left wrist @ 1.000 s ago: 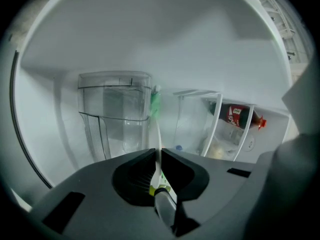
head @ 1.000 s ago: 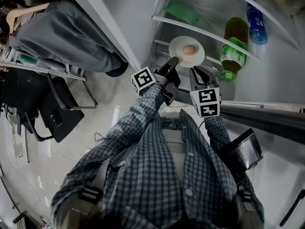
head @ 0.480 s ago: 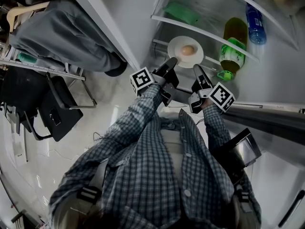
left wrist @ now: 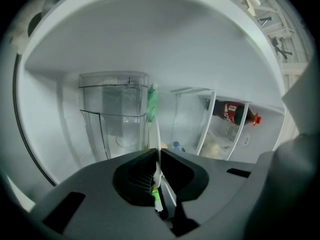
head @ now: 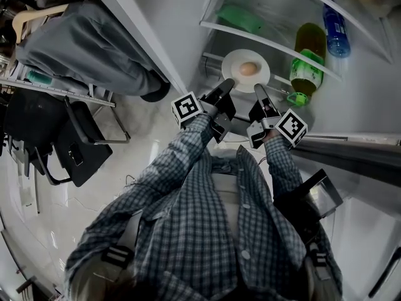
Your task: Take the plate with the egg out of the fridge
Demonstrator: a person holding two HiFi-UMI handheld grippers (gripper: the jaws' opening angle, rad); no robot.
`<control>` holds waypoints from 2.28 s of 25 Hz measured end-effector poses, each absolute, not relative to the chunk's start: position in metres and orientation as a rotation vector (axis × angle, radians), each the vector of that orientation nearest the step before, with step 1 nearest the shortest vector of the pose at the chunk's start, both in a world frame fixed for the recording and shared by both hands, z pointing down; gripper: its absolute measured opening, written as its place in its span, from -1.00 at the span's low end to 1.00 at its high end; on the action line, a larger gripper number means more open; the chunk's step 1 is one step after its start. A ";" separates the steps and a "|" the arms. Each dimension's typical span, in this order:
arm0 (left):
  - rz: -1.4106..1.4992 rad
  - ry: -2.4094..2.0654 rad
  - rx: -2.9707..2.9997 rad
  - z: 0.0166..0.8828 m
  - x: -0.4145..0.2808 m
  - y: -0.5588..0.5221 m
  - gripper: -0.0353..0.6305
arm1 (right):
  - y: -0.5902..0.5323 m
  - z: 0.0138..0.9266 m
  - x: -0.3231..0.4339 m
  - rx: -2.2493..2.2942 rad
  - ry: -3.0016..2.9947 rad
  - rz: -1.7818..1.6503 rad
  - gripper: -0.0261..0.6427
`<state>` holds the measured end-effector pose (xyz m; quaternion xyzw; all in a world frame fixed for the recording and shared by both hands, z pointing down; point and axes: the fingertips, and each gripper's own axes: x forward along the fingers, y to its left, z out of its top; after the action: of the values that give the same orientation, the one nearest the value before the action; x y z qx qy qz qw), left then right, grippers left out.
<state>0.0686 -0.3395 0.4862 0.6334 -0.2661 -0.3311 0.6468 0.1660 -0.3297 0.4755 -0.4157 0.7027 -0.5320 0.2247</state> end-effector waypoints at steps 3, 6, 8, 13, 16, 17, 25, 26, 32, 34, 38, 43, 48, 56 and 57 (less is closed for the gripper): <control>-0.782 -0.575 1.426 0.475 0.070 -0.335 -0.78 | -0.325 0.469 0.165 -1.152 1.937 -1.447 -0.71; -0.779 -0.567 1.425 0.473 0.070 -0.340 -0.78 | -0.331 0.466 0.165 -1.157 1.943 -1.443 -0.71; -0.774 -0.561 1.428 0.472 0.071 -0.345 -0.78 | -0.335 0.465 0.167 -1.174 1.954 -1.434 -0.71; -0.770 -0.552 1.455 0.470 0.075 -0.348 -0.78 | -0.336 0.466 0.173 -1.192 1.966 -1.389 -0.71; -0.759 -0.537 1.456 0.463 0.065 -0.323 -0.79 | -0.311 0.456 0.161 -1.192 1.973 -1.361 -0.71; -0.751 -0.528 1.455 0.461 0.060 -0.307 -0.79 | -0.294 0.453 0.155 -1.200 1.970 -1.357 -0.71; -0.756 -0.493 1.460 0.448 0.030 -0.243 -0.79 | -0.228 0.444 0.127 -1.241 1.974 -1.331 -0.71; -0.755 -0.493 1.459 0.448 0.027 -0.238 -0.79 | -0.224 0.443 0.124 -1.238 1.983 -1.322 -0.71; -0.755 -0.488 1.458 0.446 0.005 -0.209 -0.79 | -0.195 0.444 0.103 -1.254 1.977 -1.327 -0.71; -0.748 -0.486 1.458 0.447 -0.002 -0.196 -0.79 | -0.182 0.444 0.096 -1.253 1.975 -1.327 -0.71; -0.739 -0.486 1.472 0.448 -0.016 -0.172 -0.79 | -0.157 0.445 0.080 -1.231 1.941 -1.343 -0.71; -0.723 -0.487 1.482 0.448 -0.033 -0.140 -0.79 | -0.123 0.450 0.064 -1.241 1.932 -1.343 -0.71; -0.713 -0.498 1.481 0.447 -0.050 -0.117 -0.79 | -0.102 0.449 0.047 -1.228 1.931 -1.356 -0.71; -0.689 -0.513 1.486 0.444 -0.054 -0.088 -0.79 | -0.074 0.446 0.041 -1.203 1.941 -1.374 -0.71; -0.687 -0.516 1.490 0.444 -0.054 -0.085 -0.79 | -0.072 0.445 0.042 -1.201 1.948 -1.368 -0.71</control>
<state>-0.0541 -0.0852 0.4437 0.6567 -0.2274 -0.3028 0.6522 0.0420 -0.0719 0.4450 -0.4378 0.7102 -0.4986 0.2353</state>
